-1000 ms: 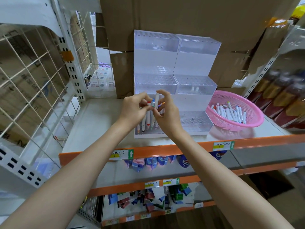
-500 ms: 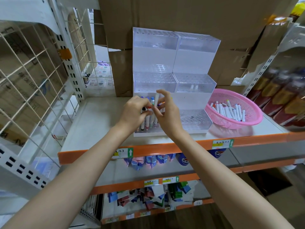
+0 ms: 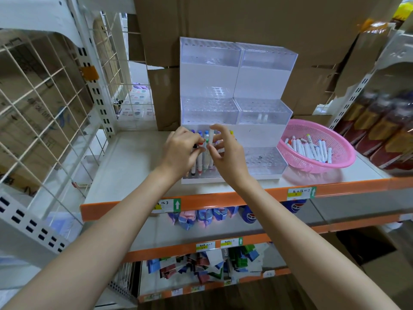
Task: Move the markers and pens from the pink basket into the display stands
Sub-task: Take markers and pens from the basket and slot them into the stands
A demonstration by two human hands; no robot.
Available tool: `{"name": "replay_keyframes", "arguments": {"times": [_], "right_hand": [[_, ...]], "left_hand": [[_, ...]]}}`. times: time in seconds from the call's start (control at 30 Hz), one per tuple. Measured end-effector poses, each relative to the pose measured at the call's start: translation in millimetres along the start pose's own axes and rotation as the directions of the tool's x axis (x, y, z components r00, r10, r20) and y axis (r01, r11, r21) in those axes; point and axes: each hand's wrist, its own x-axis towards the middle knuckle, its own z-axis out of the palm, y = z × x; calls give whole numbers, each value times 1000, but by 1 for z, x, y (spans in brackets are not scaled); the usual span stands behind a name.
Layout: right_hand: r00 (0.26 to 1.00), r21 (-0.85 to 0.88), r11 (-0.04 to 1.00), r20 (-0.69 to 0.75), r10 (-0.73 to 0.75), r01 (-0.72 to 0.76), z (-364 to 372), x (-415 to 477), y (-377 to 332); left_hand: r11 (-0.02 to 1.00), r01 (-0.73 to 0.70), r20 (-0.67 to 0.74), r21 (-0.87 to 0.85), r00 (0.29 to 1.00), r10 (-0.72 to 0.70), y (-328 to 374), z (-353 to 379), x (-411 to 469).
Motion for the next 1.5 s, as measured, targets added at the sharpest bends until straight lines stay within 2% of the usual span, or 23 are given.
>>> {"name": "replay_keyframes", "arguments": {"times": [0.27, 0.43, 0.6, 0.8, 1.0, 1.5], "right_hand": [[1000, 10, 1000, 21, 4, -4, -1, -2, -1], [1000, -3, 1000, 21, 20, -20, -2, -1, -2], [1000, 5, 1000, -5, 24, -24, -6, -1, 0], [999, 13, 999, -10, 31, -31, -6, -2, 0], [1000, 12, 1000, -2, 15, -15, -6, -2, -1], [998, -36, 999, 62, 0, 2, 3, -6, 2]], "left_hand": [[999, 21, 17, -40, 1000, -20, 0, -3, -1], [999, -9, 87, -49, 996, 14, 6, -5, 4], [995, 87, 117, -46, 990, -81, 4, -2, 7], [998, 64, 98, -15, 993, -63, 2, 0, 3], [997, -43, 38, 59, 998, 41, 0, 1, -7], [982, -103, 154, 158, 985, 79, -5, -13, -30]]}}
